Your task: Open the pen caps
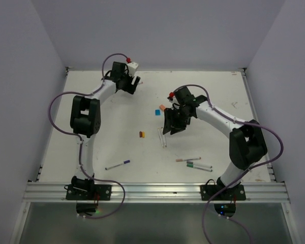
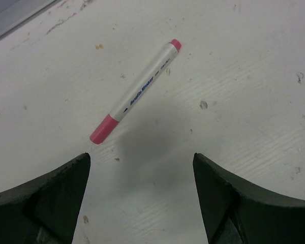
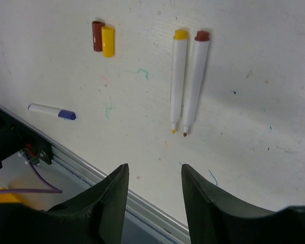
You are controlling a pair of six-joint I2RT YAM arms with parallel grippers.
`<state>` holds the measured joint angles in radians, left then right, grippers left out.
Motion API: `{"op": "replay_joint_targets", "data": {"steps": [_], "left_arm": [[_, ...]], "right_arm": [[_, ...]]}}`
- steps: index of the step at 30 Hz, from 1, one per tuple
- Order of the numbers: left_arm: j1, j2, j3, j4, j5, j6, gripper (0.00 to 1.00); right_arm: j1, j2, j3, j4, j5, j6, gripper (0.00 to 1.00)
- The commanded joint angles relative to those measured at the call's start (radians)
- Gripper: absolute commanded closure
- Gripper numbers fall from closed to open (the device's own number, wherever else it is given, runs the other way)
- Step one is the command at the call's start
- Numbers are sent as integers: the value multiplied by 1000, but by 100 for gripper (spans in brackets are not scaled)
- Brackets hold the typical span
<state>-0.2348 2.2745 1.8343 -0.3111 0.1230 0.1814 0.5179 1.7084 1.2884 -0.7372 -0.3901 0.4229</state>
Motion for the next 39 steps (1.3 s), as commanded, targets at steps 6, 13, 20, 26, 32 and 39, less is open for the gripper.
{"op": "replay_joint_targets", "data": {"steps": [6, 13, 20, 26, 32, 39], "left_arm": [[9, 39, 40, 179, -23, 222, 13], [22, 192, 218, 69, 67, 239, 5], [31, 250, 298, 80, 228, 141, 0], [31, 257, 326, -12, 250, 77, 0], [34, 252, 301, -114, 257, -49, 0], [35, 246, 224, -134, 274, -148, 9]], "right_arm": [[1, -130, -106, -37, -30, -16, 50], [1, -240, -179, -42, -9, -29, 50], [1, -300, -218, -22, -4, -29, 51], [1, -294, -178, -16, -10, -18, 50], [1, -300, -158, 18, -21, -7, 51], [1, -332, -193, 41, -20, 19, 51]]}}
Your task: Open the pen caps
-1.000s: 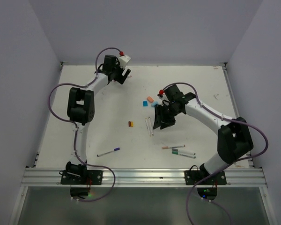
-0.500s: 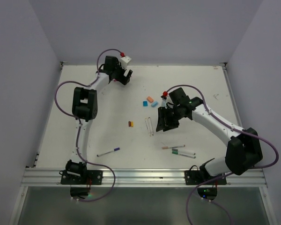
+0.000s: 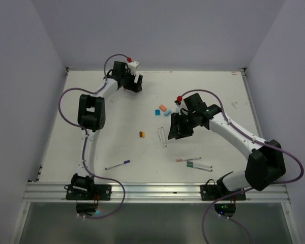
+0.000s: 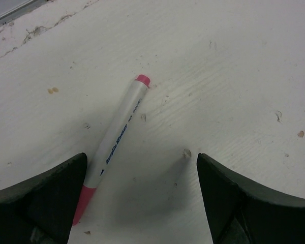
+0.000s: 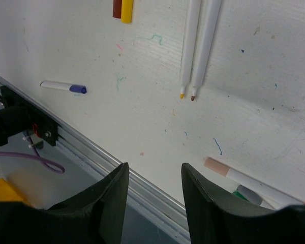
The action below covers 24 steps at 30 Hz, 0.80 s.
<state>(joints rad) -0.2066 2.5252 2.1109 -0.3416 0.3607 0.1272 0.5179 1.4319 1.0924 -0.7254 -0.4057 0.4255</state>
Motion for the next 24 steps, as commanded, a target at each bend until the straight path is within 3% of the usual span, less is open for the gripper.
{"op": "replay_joint_targets", "data": {"steps": [1, 4, 7, 11, 16, 19, 24], "left_arm": [[7, -12, -66, -103, 28, -106, 10], [7, -49, -153, -97, -66, -187, 17], [4, -74, -207, -117, -195, -218, 30], [-14, -86, -221, -155, -353, -195, 34], [-24, -68, -200, -195, -390, -198, 43], [-27, -57, -201, -192, -391, -201, 62], [-42, -45, -216, -191, -395, -201, 81]], "right_arm": [[1, -62, 3, 27, -2, 19, 51], [1, -83, 14, 20, 11, 28, 51], [1, -88, 41, -2, 27, 38, 51], [1, -93, 89, -22, 47, 52, 51], [1, -122, 126, -68, 71, 59, 51], [1, -154, 130, -89, 87, 64, 51], [1, -182, 130, -117, 97, 73, 51]]}}
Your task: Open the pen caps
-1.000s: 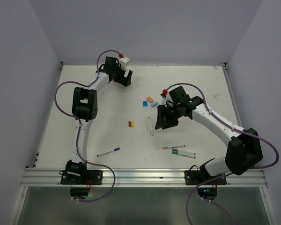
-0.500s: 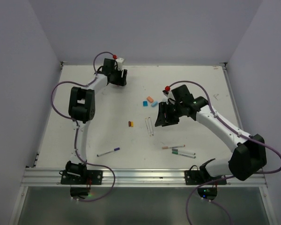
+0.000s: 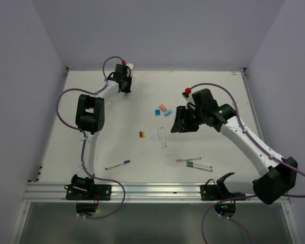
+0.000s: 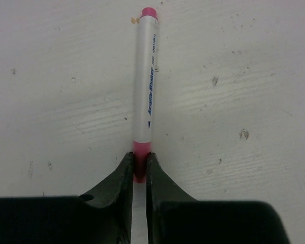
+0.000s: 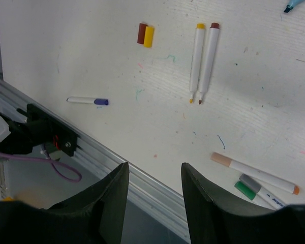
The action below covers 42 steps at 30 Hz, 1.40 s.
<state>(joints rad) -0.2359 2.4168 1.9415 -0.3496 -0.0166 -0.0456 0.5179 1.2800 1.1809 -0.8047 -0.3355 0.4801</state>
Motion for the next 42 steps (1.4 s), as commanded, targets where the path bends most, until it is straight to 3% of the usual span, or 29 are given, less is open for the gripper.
{"op": "replay_joint_targets", "data": {"steps": [1, 3, 9, 15, 19, 22, 26, 42], "left_arm": [[-14, 59, -53, -180, -8, -31, 91], [-19, 22, -99, -145, 9, -43, 100], [-19, -184, -237, -91, 108, -157, 100], [-65, -470, -412, -84, 335, -276, 100], [-124, -663, -652, 3, 501, -384, 100], [-175, -814, -743, 37, 535, -450, 100], [-207, -958, -860, 50, 566, -519, 100], [-215, -999, -882, 32, 601, -524, 100]], "right_arm": [[1, -31, 46, -40, 29, 20, 51], [1, -31, 52, -51, 29, 22, 51], [1, 16, 100, -54, -6, 34, 51], [-2, 154, 195, -19, -60, 43, 50], [-10, 318, 272, 12, -146, 74, 43], [-10, 377, 240, 148, -238, 162, 42], [-9, 433, 220, 318, -237, 259, 41], [-10, 436, 132, 573, -215, 420, 43]]}}
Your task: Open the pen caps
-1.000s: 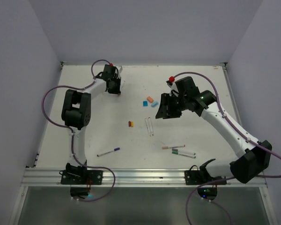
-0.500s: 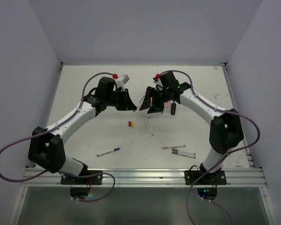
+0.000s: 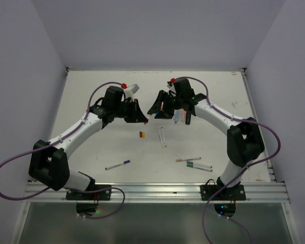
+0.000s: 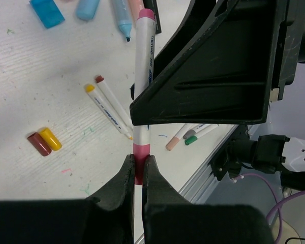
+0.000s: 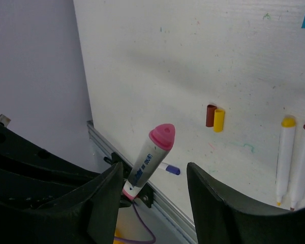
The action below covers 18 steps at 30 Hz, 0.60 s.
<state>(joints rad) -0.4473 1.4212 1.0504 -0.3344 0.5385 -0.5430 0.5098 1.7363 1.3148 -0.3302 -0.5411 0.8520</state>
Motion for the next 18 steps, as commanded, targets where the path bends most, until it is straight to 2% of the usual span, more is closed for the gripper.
{"op": "replay_joint_targets", "data": {"steps": [1, 4, 7, 8, 9, 10, 12, 16, 18], "left_arm": [[-4, -4, 8, 17, 49, -25, 100], [-5, -4, 11, 18, 55, -21, 100], [-7, -4, -1, 29, 70, -21, 100], [-7, -4, -3, 37, 75, -21, 100], [-7, -4, -6, 40, 78, -21, 100], [-7, -4, -12, 43, 86, -20, 100], [-7, -8, -20, 66, 115, -20, 100], [-7, -15, -32, 49, 98, -15, 71], [-7, -15, -44, 49, 104, -11, 64]], "right_arm": [[-1, -17, 0, 102, -8, 53, 44], [-2, -6, 0, 121, -7, 67, 50], [-2, 6, -11, 155, -26, 85, 63], [-2, 8, -15, 160, -26, 88, 83], [-2, 9, -14, 160, -28, 87, 94], [-2, 9, -14, 154, -30, 85, 100], [-2, 0, -23, 164, -42, 85, 100], [-2, -20, -51, 198, -63, 111, 100], [-2, -21, -61, 209, -74, 120, 100]]}}
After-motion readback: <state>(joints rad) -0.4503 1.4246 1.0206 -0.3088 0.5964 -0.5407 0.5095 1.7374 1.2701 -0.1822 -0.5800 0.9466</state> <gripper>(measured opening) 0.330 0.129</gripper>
